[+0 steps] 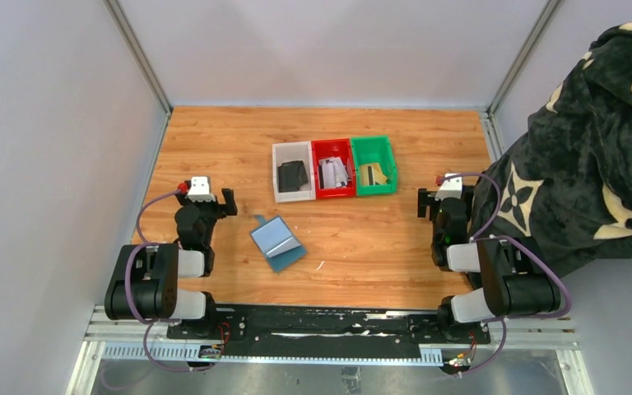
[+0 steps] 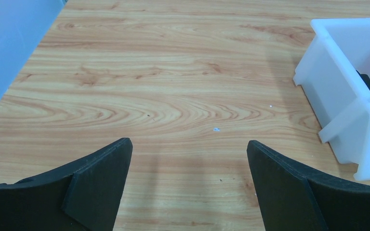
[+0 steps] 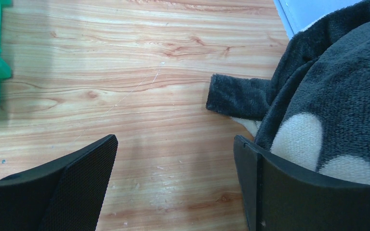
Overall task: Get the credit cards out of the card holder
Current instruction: Reset both arms
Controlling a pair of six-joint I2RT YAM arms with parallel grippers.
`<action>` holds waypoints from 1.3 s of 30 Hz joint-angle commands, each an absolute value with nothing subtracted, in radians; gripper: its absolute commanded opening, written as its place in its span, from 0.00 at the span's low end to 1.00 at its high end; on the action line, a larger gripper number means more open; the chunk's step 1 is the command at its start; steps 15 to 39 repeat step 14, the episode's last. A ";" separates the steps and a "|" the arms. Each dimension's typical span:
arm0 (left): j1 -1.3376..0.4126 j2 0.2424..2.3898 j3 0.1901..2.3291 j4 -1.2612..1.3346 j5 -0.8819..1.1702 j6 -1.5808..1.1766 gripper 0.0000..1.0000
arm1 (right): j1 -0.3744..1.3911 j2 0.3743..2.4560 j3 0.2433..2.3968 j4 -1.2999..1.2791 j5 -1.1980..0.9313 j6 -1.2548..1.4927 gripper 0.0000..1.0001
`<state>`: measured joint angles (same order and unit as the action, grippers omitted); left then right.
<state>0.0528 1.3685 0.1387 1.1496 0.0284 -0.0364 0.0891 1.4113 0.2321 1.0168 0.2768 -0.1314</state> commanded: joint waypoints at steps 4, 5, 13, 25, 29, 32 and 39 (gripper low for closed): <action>0.046 1.371 0.152 1.160 0.018 -0.023 1.00 | 0.075 1.407 0.225 1.030 0.293 -0.092 0.95; 0.047 1.371 0.156 1.152 0.028 -0.019 1.00 | 0.075 1.407 0.225 1.031 0.294 -0.092 0.95; 0.023 1.373 0.183 1.101 0.004 -0.002 1.00 | 0.076 1.407 0.225 1.032 0.293 -0.092 0.95; 0.015 1.373 0.190 1.086 0.003 0.009 1.00 | 0.075 1.407 0.224 1.031 0.293 -0.092 0.95; 0.015 1.373 0.190 1.086 0.003 0.009 1.00 | 0.075 1.407 0.224 1.031 0.293 -0.092 0.95; 0.015 1.373 0.190 1.086 0.003 0.009 1.00 | 0.075 1.407 0.224 1.031 0.293 -0.092 0.95; 0.015 1.373 0.190 1.086 0.003 0.009 1.00 | 0.075 1.407 0.224 1.031 0.293 -0.092 0.95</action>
